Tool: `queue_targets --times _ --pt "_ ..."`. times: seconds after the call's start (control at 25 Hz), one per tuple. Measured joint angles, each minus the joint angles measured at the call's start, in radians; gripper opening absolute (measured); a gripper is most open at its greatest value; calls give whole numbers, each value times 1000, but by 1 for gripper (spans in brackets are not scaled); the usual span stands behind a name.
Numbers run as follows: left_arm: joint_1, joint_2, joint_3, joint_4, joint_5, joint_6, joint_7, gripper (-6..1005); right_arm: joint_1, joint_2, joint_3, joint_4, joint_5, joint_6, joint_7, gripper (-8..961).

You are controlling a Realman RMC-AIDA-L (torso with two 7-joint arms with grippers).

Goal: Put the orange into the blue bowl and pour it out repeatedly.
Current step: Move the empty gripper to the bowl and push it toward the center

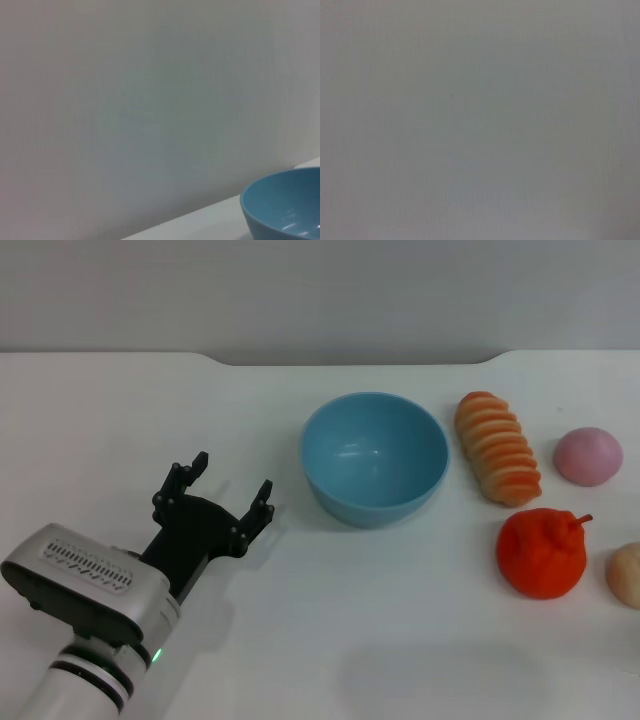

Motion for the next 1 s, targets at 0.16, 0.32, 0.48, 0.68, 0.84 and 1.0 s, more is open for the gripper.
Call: queue_targets --times 0.16,0.32,0.48,0.68,0.84,1.0 --pt "-2 7 -20 53 -1 -15 -24 808 5 0 -5 0 0 0 0 758" --pt "-10 14 -55 101 3 -27 -25 805 7 0 -4 -1 0 0 0 757" --pt "-26 32 -128 204 10 100 -27 803 3 0 -4 -4 0 1 0 758" --pt "-42 64 -287 390 36 422 -18 801 1 0 -2 -5 0 1 0 760" --pt "-81 54 -572 578 124 948 4 800 4 0 -2 -6 0 1 0 759" --pt "-136 25 -741 626 134 1195 67 800 7 0 -3 -6 0 1 0 759"
